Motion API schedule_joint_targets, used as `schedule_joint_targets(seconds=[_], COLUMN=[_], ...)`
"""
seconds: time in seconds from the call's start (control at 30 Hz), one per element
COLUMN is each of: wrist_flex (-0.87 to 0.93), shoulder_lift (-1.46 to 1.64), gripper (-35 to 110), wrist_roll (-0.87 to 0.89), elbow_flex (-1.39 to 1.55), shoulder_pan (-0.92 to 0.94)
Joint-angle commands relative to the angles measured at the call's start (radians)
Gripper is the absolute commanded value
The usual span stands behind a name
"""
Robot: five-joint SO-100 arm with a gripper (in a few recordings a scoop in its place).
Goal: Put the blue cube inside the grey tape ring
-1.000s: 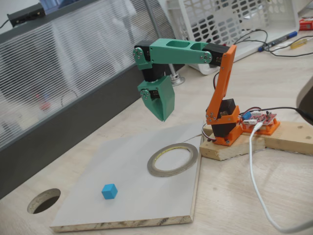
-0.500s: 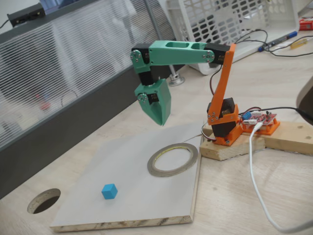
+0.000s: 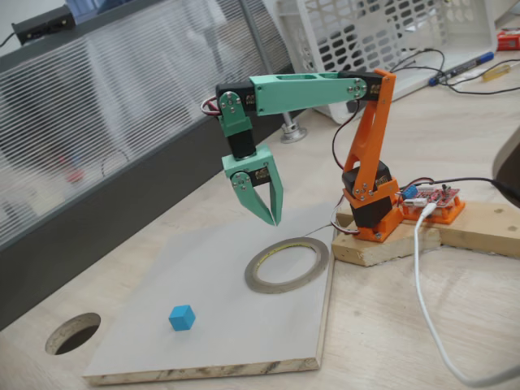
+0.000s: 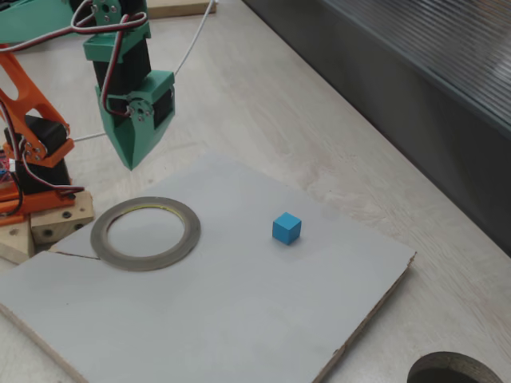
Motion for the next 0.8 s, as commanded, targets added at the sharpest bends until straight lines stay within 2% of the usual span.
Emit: schedule_joint_targets(seconds=[0.0, 0.33, 0.47, 0.77], wrist_flex=[0.015, 0.014, 0.014, 0.014], shoulder_lift=[0.014, 0.009, -0.135, -0.614], gripper=[3, 3, 3, 3], wrist_roll=[0.008, 0.006, 0.005, 0.006], elbow_flex=[-0.020, -0.035, -0.072, -0.653], shoulder_pan=[-0.017, -0.018, -0.017, -0.015])
